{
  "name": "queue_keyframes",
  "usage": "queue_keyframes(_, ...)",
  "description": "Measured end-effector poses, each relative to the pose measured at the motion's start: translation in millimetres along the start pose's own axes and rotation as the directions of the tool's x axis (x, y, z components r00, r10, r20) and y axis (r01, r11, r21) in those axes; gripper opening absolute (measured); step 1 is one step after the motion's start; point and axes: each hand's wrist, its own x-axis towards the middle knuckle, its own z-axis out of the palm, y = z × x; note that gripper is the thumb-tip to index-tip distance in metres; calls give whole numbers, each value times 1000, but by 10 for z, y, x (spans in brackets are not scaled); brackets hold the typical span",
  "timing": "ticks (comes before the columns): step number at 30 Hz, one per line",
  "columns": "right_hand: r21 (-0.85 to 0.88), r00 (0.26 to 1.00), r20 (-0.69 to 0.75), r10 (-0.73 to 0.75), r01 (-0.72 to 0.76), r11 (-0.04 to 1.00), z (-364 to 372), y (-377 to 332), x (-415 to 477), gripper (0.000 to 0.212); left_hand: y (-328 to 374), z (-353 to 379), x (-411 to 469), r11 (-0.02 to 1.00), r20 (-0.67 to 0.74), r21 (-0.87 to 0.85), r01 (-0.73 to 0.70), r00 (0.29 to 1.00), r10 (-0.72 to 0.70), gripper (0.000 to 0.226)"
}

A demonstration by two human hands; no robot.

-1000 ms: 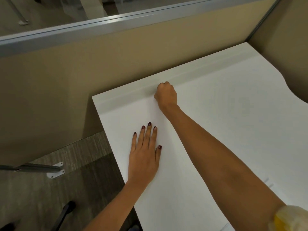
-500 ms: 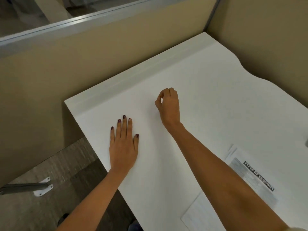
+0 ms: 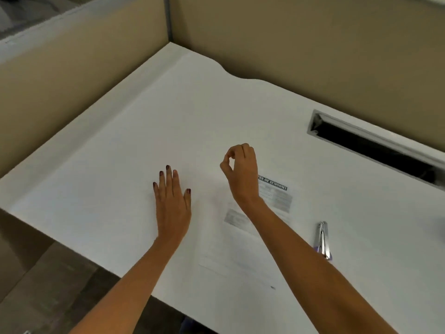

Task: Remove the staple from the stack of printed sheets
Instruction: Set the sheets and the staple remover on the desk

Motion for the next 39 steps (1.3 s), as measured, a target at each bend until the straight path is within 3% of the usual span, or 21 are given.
queue_keyframes(6, -74, 979, -150, 138, -150, 986, -831, 636, -384, 9, 915, 240, -177, 958, 96, -105, -267, 956, 277, 55)
queue_keyframes(12, -110, 892, -337, 301, -355, 928, -1621, 1260, -936, 9, 1751, 482, -515, 838, 117, -292, -461, 852, 510, 46)
queue_keyframes(21, -24, 651, -558, 515, -633, 774, -2561, 1970, -1701, 10, 2807, 812, -851, 625, 170, -375, -685, 612, 773, 44)
queue_keyframes(30, 133, 438, -641, 630, -745, 653, -3038, 2593, -1918, 6, 3299, 1324, -1035, 493, 432, -207, -845, 373, 821, 57)
queue_keyframes(34, 84, 403, -692, 599, -780, 620, -3366, 2975, -1632, 12, 3426, 1540, -1091, 559, 540, -233, -796, 372, 755, 63)
queue_keyframes(39, 83, 327, -751, 574, -815, 574, -3817, 3453, -1193, 15, 3392, 1717, -1122, 522, 510, -168, -836, 380, 772, 73)
